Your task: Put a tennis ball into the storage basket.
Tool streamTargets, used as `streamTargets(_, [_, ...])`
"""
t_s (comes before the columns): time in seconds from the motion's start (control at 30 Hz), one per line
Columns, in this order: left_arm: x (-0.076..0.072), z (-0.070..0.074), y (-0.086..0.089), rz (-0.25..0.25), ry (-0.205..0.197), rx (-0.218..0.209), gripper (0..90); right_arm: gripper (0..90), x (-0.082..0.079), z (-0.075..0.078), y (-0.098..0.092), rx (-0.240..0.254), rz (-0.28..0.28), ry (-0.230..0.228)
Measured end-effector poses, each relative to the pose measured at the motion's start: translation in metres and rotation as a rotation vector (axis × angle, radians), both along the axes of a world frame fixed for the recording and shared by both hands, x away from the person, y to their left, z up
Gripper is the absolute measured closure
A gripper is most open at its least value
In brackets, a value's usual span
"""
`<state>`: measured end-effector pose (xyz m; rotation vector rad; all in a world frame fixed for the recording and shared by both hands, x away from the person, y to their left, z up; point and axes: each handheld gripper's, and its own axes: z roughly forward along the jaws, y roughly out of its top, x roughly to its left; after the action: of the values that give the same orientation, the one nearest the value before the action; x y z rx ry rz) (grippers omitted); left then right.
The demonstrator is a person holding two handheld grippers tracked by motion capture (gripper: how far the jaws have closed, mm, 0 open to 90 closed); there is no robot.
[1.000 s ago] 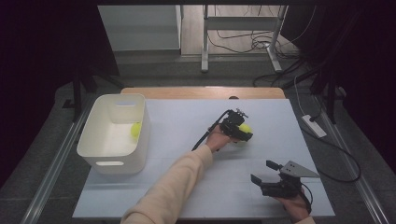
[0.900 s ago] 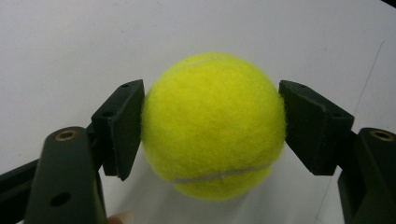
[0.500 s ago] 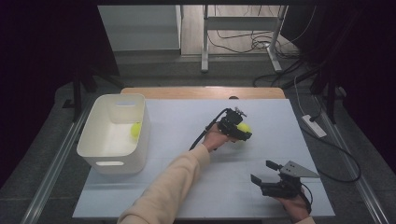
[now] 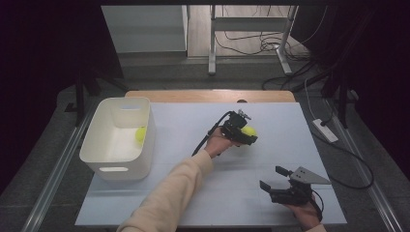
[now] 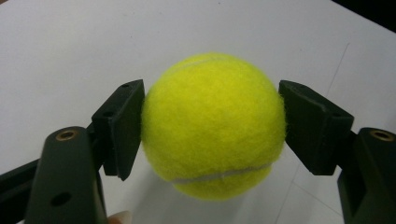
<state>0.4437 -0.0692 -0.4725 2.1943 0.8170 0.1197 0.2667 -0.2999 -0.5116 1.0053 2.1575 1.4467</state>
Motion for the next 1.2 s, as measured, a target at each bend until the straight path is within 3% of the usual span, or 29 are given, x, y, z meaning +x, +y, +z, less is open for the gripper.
streamTargets(1.2, [-0.025, 0.025, 0.041, -0.001, -0.056, -0.028, 27.4, 12.6, 0.000, -0.001, 0.000, -0.010, -0.010, -0.002])
